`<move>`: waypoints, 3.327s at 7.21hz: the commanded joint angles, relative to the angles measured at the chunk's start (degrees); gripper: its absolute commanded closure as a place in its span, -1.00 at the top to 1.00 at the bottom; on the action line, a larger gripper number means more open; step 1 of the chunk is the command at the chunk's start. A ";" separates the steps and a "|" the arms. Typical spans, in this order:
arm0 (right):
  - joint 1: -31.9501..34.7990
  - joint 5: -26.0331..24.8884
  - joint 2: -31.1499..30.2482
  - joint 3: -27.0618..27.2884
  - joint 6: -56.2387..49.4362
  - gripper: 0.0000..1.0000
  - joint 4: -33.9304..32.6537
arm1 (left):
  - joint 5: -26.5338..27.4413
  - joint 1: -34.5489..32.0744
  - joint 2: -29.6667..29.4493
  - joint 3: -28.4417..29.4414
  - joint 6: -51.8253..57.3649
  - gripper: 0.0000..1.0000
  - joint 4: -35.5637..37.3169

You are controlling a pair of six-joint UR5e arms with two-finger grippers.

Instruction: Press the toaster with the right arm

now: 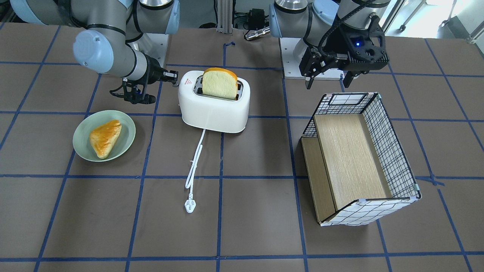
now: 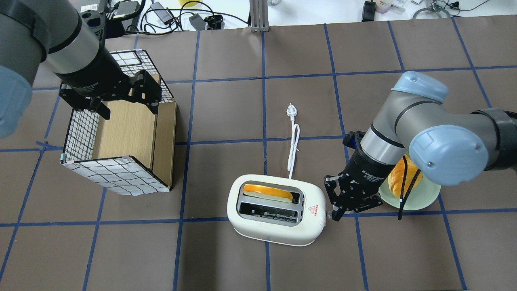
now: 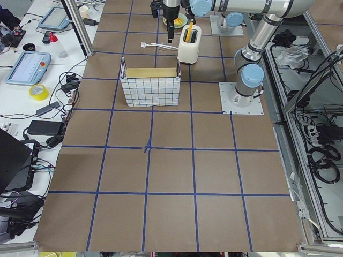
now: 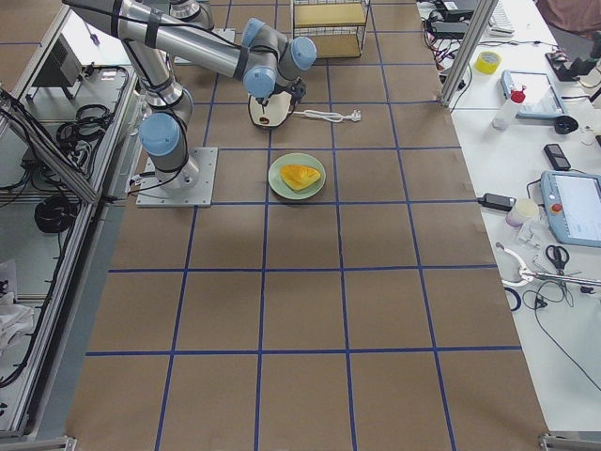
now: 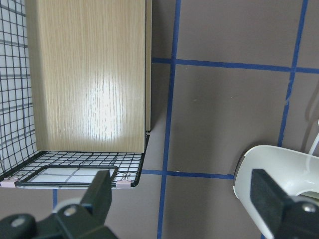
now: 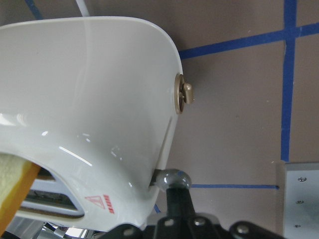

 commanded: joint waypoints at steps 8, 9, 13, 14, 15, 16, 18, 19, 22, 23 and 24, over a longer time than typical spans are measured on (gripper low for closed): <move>-0.09 0.02 4.96 0.26 -0.28 -1.00 -5.50 | 0.00 0.00 0.02 0.00 0.00 1.00 0.00; -0.09 0.02 5.05 0.26 -0.37 -1.00 -5.50 | 0.00 0.00 -0.07 0.00 0.00 1.00 0.00; -0.09 -0.60 8.30 0.43 -0.72 -1.00 -5.85 | 0.00 0.00 -0.07 -0.09 0.00 1.00 0.00; -0.09 -0.69 8.91 0.43 -0.72 -1.00 -6.20 | 0.00 0.00 0.02 0.00 0.00 1.00 0.00; -0.09 -0.69 9.18 0.43 -0.72 -1.00 -6.29 | 0.00 0.00 0.02 0.00 0.00 1.00 0.00; -0.09 -0.69 9.88 0.43 -0.64 -1.00 -6.56 | 0.00 0.00 0.02 0.00 0.00 1.00 0.00; -0.17 -0.86 10.85 0.43 -0.29 -1.00 -7.08 | 0.00 0.00 0.02 0.00 0.00 1.00 0.00; -0.17 -0.86 10.77 0.26 0.15 -1.00 -7.09 | 0.00 0.00 -0.07 0.00 0.00 1.00 0.00; -0.26 -2.17 8.41 -7.60 8.55 -1.00 -3.95 | 0.00 0.00 0.02 0.00 0.00 1.00 0.00; -0.26 -2.27 7.87 -13.22 9.12 -0.95 1.91 | 0.00 0.00 0.02 0.00 0.00 1.00 0.00; -0.26 -2.27 7.69 -18.24 9.21 -0.89 7.01 | 0.00 0.00 0.02 0.00 0.00 1.00 0.00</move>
